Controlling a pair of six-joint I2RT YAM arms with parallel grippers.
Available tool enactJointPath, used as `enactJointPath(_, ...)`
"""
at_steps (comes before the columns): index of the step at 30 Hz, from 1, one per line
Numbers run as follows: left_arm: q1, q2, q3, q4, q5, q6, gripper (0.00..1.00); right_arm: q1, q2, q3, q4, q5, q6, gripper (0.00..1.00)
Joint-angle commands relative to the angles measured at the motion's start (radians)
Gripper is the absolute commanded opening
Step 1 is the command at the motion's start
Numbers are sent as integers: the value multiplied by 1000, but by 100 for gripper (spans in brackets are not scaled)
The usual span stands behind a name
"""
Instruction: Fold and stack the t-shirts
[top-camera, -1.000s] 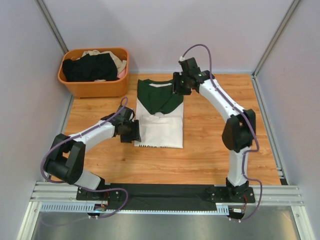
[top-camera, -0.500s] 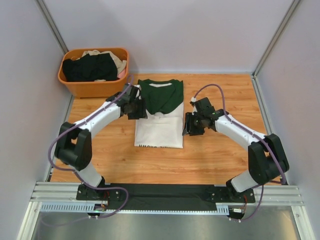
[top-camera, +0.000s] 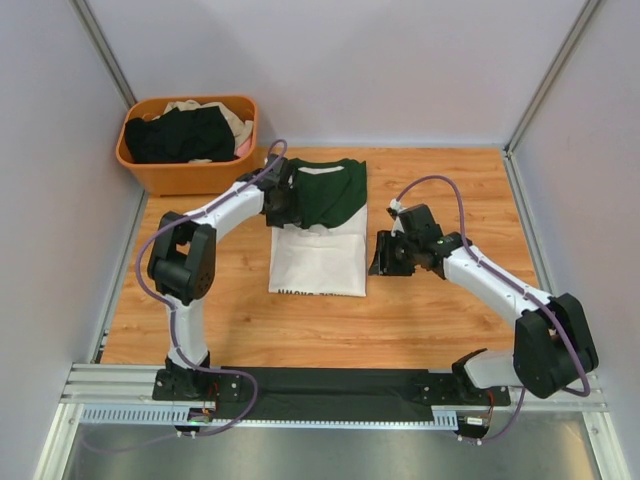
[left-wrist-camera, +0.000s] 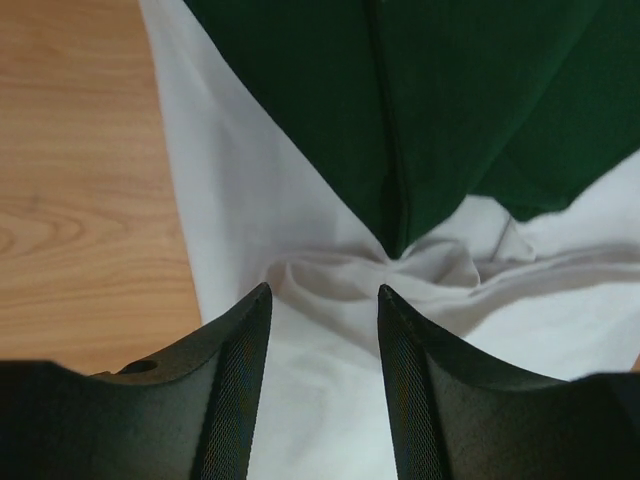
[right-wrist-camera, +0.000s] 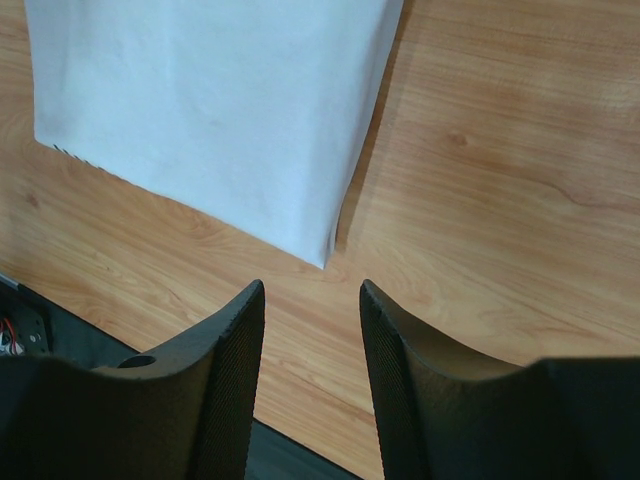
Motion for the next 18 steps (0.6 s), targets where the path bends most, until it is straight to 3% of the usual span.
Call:
enactJointPath(1, 29, 77, 103, -86, -150, 20, 54, -4, -23, -10, 24, -5, -12, 45)
enactJointPath(7, 74, 133, 193, -195, -210, 16, 49, -4, -28, -27, 22, -4, -11, 45)
enactJointPath(15, 63, -347, -150, -86, -168, 16, 64, -4, -22, -84, 114, -91, 20, 49)
enactJointPath(18, 63, -497, -306, -19, -96, 9, 70, -4, -3, -116, 163, -100, 52, 61)
